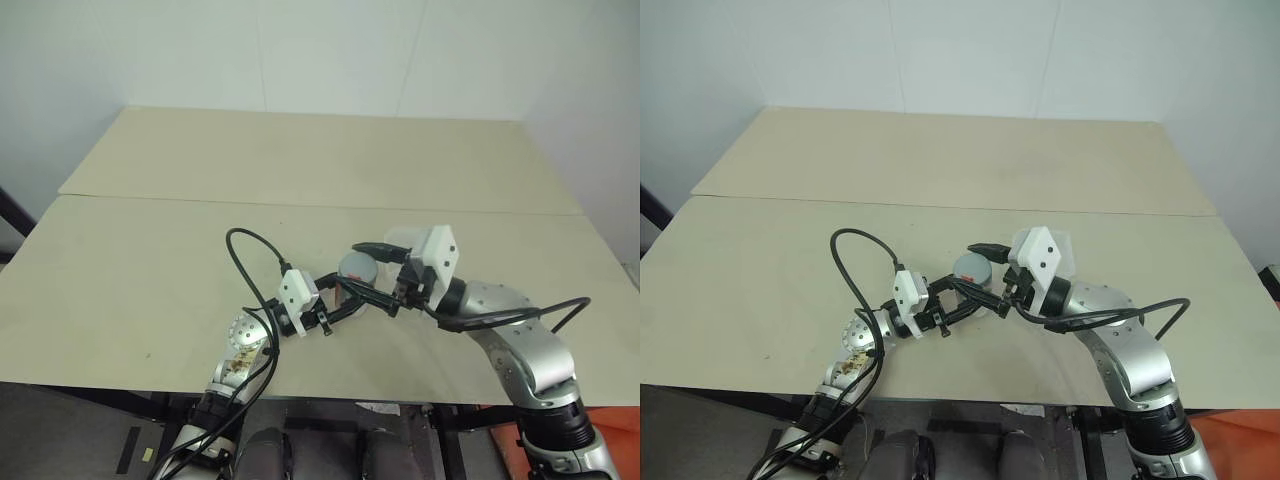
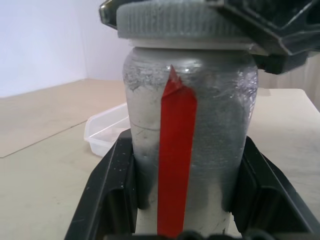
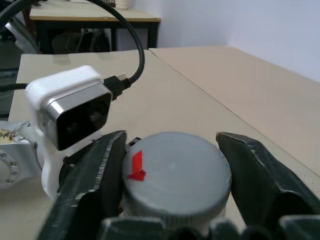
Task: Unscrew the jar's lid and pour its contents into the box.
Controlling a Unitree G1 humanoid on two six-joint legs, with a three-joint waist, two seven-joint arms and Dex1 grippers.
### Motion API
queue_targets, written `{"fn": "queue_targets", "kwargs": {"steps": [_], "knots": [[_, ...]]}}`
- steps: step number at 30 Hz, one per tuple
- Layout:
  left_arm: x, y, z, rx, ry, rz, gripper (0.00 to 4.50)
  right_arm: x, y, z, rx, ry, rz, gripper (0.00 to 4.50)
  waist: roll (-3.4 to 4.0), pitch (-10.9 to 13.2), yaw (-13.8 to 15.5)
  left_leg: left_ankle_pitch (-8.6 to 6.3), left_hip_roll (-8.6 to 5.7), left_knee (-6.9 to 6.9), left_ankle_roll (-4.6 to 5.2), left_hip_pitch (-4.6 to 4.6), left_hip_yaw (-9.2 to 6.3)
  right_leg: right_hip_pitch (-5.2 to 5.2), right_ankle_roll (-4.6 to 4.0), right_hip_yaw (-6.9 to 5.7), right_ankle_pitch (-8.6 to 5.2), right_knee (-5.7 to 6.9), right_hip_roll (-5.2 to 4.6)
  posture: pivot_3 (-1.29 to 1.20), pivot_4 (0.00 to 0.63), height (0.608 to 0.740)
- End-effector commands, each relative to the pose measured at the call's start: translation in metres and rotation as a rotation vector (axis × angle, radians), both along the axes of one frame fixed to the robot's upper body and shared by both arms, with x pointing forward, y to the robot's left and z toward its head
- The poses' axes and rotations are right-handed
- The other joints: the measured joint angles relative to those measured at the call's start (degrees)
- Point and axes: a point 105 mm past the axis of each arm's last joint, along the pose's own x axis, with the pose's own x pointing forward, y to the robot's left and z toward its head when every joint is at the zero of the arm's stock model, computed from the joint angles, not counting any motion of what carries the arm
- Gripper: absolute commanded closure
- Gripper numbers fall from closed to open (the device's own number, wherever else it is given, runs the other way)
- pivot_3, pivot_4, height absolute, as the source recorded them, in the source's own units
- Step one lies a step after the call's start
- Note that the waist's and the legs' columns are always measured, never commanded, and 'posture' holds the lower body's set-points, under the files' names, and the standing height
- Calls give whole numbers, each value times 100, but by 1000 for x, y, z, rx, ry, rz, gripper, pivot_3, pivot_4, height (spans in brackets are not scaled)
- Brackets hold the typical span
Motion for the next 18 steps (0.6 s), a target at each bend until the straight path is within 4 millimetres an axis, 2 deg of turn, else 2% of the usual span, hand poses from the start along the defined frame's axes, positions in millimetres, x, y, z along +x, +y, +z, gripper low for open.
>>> {"fn": "queue_targets", "kwargs": {"steps": [1,9,14,18], "knots": [[-4,-4,7,-17,-37,-23,2521,2,-4,10,6,-64,-34,1743,0,0,0,0,0,0,0,0,0,1,0,0,0,0,0,0,150,740],[-4,-4,7,-13,-37,-23,2521,2,-4,12,5,-70,-34,1743,0,0,0,0,0,0,0,1,0,0,0,0,0,0,0,0,150,740],[-5,-4,5,-2,-38,-25,2521,-2,-5,31,133,-22,8,1743,0,0,0,0,0,0,0,1,0,0,0,0,0,1,0,0,150,740],[-5,-4,5,-1,-38,-25,2521,-5,-6,36,173,2,30,1743,0,0,1,0,0,0,0,1,-1,1,0,0,0,0,0,0,150,740]]}}
